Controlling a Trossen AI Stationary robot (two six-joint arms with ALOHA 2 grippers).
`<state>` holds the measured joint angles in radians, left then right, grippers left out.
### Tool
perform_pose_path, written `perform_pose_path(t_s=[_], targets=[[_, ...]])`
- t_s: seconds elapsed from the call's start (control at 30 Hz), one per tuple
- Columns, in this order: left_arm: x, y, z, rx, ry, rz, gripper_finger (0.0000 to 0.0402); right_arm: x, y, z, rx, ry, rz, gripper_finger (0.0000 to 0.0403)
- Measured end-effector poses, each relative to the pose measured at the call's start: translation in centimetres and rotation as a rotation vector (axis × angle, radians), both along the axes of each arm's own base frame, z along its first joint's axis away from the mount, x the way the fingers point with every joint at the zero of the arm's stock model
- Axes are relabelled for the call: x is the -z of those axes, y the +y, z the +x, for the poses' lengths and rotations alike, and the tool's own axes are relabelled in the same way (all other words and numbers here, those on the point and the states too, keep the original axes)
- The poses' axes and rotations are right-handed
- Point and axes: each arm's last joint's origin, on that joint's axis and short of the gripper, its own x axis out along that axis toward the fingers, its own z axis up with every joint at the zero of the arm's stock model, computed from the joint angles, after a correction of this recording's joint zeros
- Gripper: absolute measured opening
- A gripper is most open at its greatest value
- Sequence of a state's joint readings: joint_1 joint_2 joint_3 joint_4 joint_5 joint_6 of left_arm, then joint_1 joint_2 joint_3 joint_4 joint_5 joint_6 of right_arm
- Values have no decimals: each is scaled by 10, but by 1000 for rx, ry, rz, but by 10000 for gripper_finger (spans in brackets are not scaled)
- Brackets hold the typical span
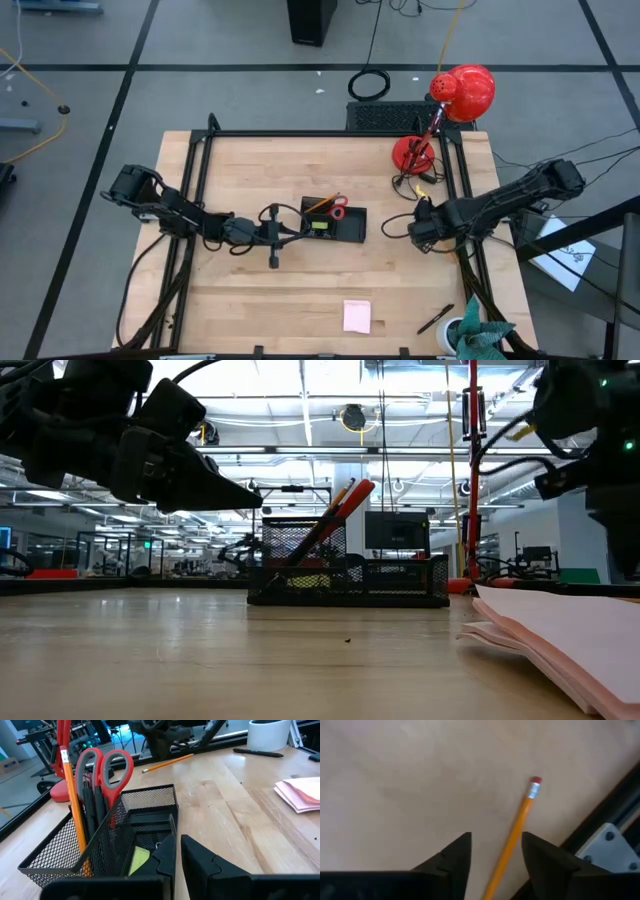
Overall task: Pick and place office supplies into organizer
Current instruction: Put the yellow pencil into the black desk organizer
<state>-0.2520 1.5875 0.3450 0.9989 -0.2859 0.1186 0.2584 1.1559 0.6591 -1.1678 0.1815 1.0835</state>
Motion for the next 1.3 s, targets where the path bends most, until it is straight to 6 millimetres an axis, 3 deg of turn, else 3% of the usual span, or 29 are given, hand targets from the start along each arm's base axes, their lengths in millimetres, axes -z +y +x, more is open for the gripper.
perform_pose_path(t_s=[0.27,0.53,1.0,1.3], targets=[[0,0,0,-14,-3,-64,35,5,-9,3,56,30,-5,193],[0,-1,0,-3,-1,-129,35,12,-18,6,95,93,23,155],[0,-5,-1,56,7,-142,35,57,-31,-13,113,146,125,118],[0,-5,-1,56,7,-142,35,59,-28,-11,96,123,188,52]])
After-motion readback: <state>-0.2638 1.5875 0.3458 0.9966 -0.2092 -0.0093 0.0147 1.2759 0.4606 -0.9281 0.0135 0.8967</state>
